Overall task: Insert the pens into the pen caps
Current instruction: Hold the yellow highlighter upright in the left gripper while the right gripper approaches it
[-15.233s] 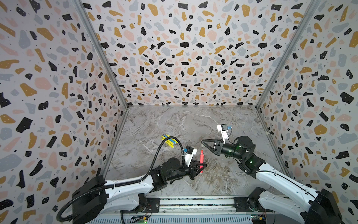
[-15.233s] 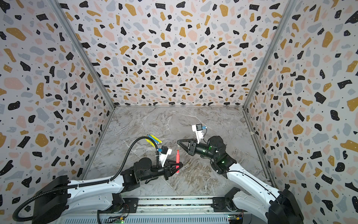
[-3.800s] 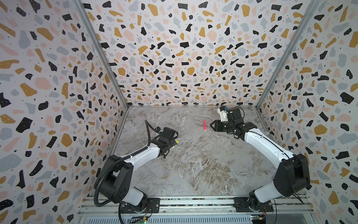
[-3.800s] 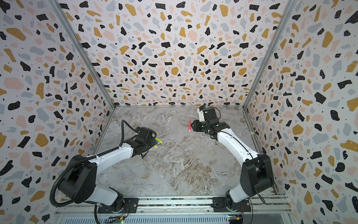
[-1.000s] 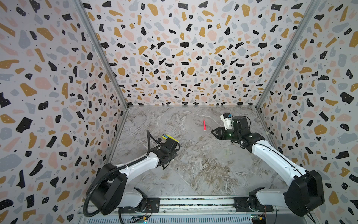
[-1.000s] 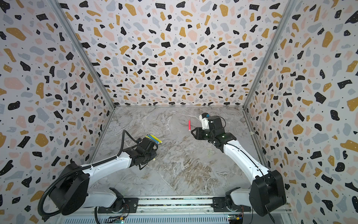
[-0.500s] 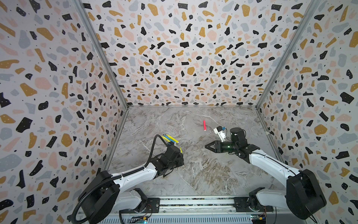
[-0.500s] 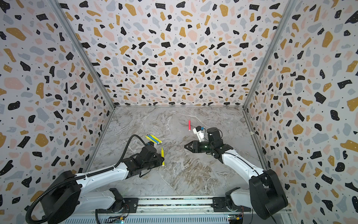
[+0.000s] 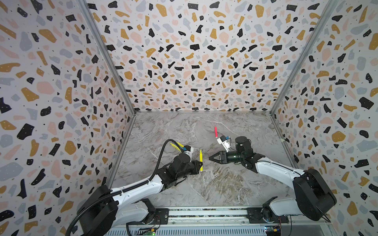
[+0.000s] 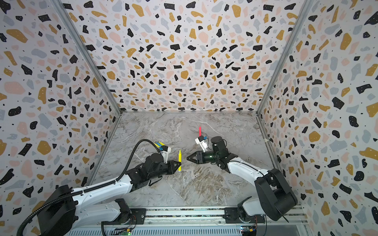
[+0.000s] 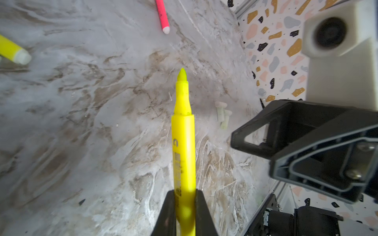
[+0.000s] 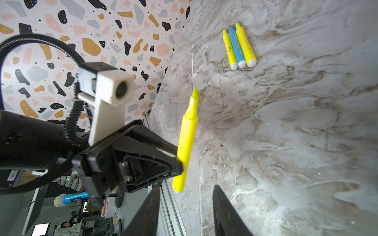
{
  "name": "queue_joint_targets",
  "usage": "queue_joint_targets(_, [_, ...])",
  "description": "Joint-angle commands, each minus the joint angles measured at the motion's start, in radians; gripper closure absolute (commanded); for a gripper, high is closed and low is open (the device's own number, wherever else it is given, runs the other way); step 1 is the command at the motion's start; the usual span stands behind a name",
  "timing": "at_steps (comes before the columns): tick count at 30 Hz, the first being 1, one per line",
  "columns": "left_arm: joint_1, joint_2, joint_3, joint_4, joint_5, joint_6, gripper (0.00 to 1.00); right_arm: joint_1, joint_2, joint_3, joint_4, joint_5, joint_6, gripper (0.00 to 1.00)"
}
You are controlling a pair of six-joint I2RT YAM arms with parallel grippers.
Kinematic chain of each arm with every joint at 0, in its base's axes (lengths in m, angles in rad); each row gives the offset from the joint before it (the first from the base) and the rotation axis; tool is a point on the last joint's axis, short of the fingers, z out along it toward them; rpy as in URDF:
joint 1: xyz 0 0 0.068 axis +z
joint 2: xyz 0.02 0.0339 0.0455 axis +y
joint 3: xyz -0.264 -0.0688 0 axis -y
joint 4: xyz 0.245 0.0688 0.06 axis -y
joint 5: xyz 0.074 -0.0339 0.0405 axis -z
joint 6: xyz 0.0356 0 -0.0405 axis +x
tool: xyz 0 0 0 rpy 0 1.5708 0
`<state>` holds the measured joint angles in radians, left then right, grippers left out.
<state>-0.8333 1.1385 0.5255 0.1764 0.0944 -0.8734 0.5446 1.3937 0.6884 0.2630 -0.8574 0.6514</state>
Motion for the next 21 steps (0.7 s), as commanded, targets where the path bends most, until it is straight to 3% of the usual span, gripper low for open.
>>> queue_joint_targets(1, [-0.015,-0.019,-0.013,0.067,0.019,0.023,1.00,0.015,0.007,0.036,0.055,-0.013,0.025,0.57])
queue_joint_targets(21, [-0.066,0.001,0.008,0.138,0.042,0.040,1.00,0.051,0.065,0.087,0.099,-0.022,0.050,0.61])
